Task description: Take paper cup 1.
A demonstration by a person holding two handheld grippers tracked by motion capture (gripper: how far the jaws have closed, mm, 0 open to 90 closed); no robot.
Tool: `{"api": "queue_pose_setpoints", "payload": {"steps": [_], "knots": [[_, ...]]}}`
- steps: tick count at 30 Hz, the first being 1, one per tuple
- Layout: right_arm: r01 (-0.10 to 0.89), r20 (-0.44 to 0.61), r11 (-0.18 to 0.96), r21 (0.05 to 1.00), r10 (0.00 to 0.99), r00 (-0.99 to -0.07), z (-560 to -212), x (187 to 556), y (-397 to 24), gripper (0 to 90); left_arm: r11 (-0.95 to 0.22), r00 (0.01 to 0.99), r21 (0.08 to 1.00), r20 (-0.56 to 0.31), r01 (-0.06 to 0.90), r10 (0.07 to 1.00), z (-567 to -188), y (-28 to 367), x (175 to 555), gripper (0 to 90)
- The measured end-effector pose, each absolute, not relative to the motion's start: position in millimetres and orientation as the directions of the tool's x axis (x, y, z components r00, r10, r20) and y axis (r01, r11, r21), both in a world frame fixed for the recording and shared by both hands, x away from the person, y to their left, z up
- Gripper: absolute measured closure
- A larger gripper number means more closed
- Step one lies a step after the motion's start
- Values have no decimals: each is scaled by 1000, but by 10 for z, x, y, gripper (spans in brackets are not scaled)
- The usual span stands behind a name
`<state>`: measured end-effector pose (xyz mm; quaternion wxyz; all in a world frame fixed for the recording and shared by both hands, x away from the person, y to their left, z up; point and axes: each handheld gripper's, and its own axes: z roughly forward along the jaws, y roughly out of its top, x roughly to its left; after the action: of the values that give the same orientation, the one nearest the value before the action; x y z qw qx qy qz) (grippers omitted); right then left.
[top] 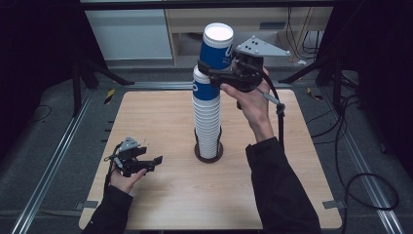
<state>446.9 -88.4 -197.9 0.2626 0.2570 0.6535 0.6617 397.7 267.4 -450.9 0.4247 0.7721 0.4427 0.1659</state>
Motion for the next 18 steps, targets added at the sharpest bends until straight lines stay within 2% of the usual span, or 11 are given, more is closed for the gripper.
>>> {"api": "queue_pose_setpoints", "payload": {"steps": [7, 18], "knots": [[-38, -36, 14, 999, 709, -704, -2042, 4313, -1191, 194, -240, 553, 807, -126, 540, 823, -4495, 2683, 3970, 186], [40, -18, 61, 997, 734, -679, -2610, 4135, -1718, 194, -256, 569, 807, -117, 532, 814, -4452, 2639, 3950, 185]]}}
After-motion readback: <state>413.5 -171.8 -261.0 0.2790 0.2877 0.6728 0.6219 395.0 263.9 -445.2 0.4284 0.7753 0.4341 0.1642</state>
